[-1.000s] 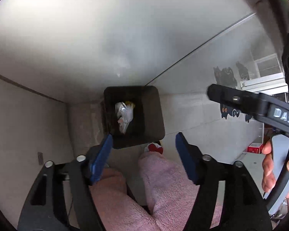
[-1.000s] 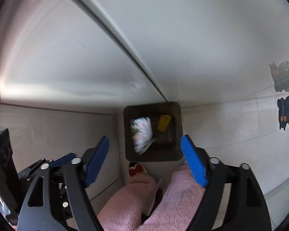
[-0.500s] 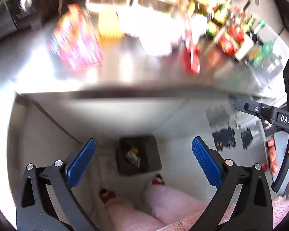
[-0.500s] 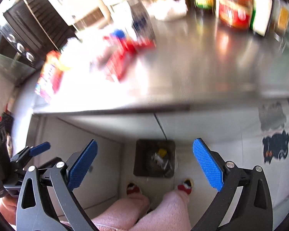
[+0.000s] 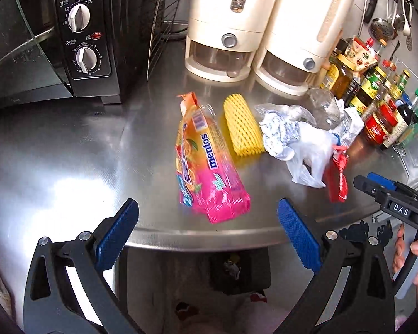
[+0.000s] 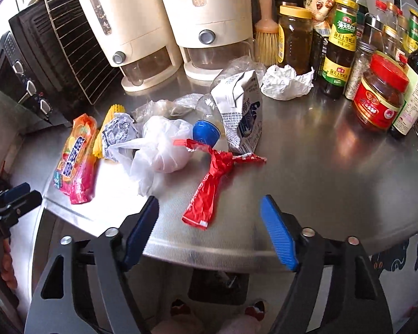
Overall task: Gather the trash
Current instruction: 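Grasp the pink Mentos pack with the left tool while the right tool grasps the red wrapper, then lower both items over the bin and open both tools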
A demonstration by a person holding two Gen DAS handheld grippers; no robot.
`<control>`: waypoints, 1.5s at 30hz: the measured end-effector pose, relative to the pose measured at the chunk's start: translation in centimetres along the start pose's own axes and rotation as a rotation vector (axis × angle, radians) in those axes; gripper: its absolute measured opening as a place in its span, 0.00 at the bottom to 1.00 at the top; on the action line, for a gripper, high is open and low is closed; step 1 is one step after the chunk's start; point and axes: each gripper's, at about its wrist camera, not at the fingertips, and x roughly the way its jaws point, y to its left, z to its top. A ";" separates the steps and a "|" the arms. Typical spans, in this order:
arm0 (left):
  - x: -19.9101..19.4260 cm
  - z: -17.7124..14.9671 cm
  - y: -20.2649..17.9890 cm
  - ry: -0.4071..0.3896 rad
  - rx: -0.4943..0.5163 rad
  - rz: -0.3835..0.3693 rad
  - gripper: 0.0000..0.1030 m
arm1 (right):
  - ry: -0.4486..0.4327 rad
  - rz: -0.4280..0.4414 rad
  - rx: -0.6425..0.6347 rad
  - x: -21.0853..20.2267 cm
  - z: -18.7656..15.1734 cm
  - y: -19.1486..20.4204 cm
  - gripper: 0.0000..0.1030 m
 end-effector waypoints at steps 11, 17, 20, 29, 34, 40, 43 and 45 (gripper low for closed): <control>6.2 2.6 1.7 0.075 -0.002 0.014 0.87 | 0.057 -0.048 0.042 3.7 1.3 -0.7 0.44; 8.0 2.4 1.2 0.105 0.039 0.035 0.82 | 0.051 -0.055 0.030 4.3 1.2 -0.7 0.33; 8.0 2.3 0.5 0.086 0.073 0.060 0.70 | 0.048 -0.080 -0.003 4.3 1.2 -0.5 0.16; 7.6 2.2 0.0 0.068 0.071 0.064 0.00 | 0.052 -0.050 0.001 3.3 0.2 -1.1 0.10; 6.7 1.2 -0.5 0.069 0.047 0.027 0.00 | 0.045 -0.032 0.010 2.0 -0.6 -1.5 0.10; 2.8 -0.3 -2.2 0.035 0.073 0.026 0.00 | 0.022 0.013 -0.017 -0.8 -1.9 -1.0 0.10; 0.6 -1.5 -3.2 0.017 0.085 0.027 0.00 | 0.016 0.035 -0.036 -2.3 -2.8 -0.6 0.10; -0.9 -2.6 -4.1 0.011 0.092 0.021 0.00 | 0.013 0.051 -0.048 -3.2 -3.7 -0.4 0.10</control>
